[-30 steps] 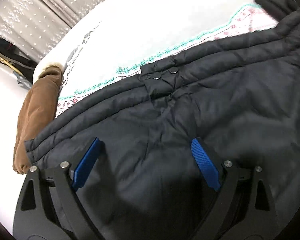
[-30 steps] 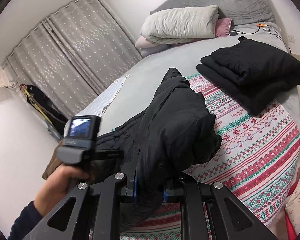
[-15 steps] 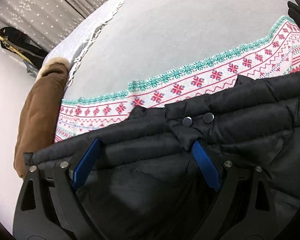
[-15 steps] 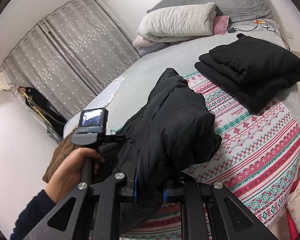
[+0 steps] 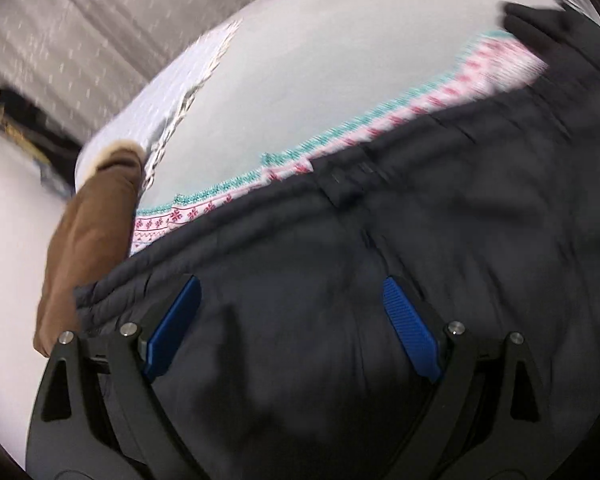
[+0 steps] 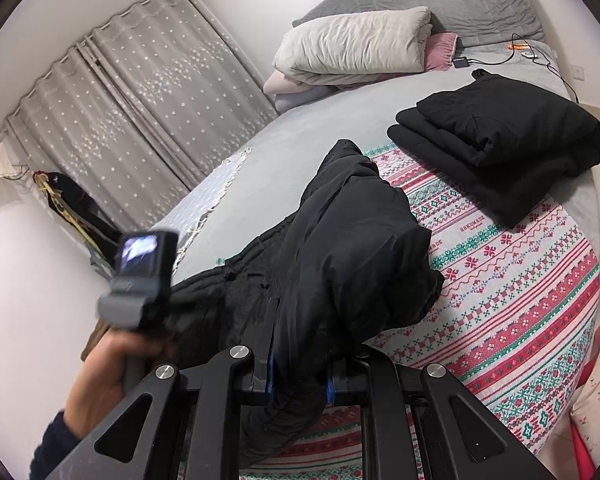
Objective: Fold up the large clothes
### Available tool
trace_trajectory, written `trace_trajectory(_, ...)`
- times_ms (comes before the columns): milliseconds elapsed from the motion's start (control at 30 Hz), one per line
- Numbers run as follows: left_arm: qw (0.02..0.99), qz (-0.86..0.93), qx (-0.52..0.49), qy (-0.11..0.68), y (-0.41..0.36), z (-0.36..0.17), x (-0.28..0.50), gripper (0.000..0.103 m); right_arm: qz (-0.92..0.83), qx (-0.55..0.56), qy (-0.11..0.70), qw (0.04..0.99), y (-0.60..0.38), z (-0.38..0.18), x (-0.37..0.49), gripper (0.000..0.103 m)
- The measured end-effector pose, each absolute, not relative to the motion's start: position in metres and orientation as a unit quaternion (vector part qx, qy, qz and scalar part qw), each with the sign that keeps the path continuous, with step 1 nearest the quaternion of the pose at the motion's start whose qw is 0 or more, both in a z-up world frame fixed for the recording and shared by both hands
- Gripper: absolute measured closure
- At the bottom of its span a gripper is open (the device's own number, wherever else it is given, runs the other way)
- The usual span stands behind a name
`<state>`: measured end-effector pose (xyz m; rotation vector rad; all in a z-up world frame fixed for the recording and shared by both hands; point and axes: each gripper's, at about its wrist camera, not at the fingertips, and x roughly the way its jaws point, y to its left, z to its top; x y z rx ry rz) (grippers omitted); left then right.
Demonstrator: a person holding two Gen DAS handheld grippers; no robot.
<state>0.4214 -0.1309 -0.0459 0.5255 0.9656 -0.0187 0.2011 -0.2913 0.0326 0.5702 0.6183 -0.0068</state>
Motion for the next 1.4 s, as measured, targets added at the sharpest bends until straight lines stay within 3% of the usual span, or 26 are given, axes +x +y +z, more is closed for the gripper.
trace_trajectory(200,0.846,-0.023,0.268,0.460,-0.134,-0.079,0.382,0.010,-0.008,0.260,0.289,0.921,-0.282,0.036,0.203,0.087)
trace_trajectory(333,0.850,-0.039,0.243,0.465,-0.125,-0.067,0.376,0.010,-0.016,0.243,0.284,0.927,-0.274,0.039,0.205,0.087)
trace_trajectory(600,0.889,-0.045,0.132,0.436,-0.027,0.011,0.309,0.010,-0.031,0.249,0.277,0.927,-0.282,0.041,0.205,0.087)
trace_trajectory(900,0.886,-0.013,-0.009,0.463,0.086,-0.009,0.288,0.010,-0.093,0.263,0.258,0.925,-0.316,0.054,0.186,0.090)
trace_trajectory(1167,0.875,-0.075,-0.036,0.477,0.073,-0.011,0.270,0.010,-0.192,0.218,0.224,0.930,-0.354,0.077,0.158,0.090)
trace_trajectory(1400,0.881,-0.075,-0.046,0.465,0.076,-0.005,0.268,0.010,-0.169,0.109,0.172,0.964,-0.281,0.100,0.167,0.090)
